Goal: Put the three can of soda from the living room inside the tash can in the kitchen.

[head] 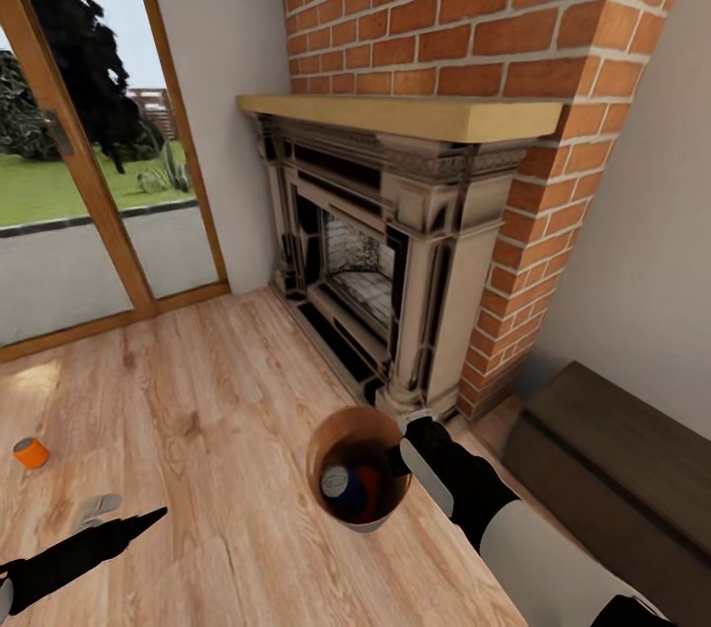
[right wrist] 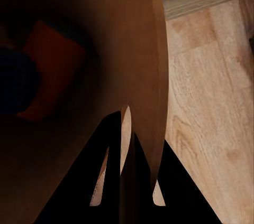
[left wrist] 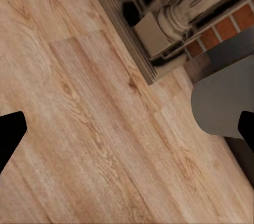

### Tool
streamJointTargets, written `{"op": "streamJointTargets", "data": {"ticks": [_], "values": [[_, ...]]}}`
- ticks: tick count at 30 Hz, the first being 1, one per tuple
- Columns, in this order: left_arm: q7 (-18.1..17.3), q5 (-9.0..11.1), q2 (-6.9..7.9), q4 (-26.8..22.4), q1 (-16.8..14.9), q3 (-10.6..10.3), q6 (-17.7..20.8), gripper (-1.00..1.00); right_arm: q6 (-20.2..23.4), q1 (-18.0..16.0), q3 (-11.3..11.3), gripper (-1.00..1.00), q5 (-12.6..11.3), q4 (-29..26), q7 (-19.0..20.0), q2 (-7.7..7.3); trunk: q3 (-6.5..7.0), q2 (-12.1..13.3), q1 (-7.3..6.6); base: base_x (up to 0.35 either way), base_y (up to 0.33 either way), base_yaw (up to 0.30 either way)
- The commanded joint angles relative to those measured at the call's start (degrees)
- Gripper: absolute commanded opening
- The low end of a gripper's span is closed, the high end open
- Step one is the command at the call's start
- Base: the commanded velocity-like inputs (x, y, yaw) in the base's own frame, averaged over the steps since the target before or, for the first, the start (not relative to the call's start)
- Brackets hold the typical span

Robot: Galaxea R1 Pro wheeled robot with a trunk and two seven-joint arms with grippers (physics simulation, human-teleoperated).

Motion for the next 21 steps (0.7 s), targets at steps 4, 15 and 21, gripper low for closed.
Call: {"op": "streamJointTargets", "data": {"ticks": [4, 15, 21], "values": [[0.0, 0.0, -0.01, 0.0, 0.0, 0.0, 0.0, 1.0, -0.2, 0.0, 0.0, -1.0, -0.3, 0.0, 0.2, 0.04, 0.02, 0.0, 0.0, 0.3, 0.146, 0.128], [0.0, 0.0, -0.01, 0.1, 0.0, 0.0, 0.0, 1.0, -0.2, 0.0, 0.0, -1.0, -0.3, 0.0, 0.2, 0.05, 0.02, 0.0, 0.0, 0.275, 0.212, 0.284], [0.0, 0.0, -0.02, 0.1, 0.0, 0.0, 0.0, 1.0, -0.2, 0.0, 0.1, -1.0, -0.3, 0.0, 0.2, 0.05, 0.02, 0.0, 0.0, 0.226, 0.253, 0.289]]}}
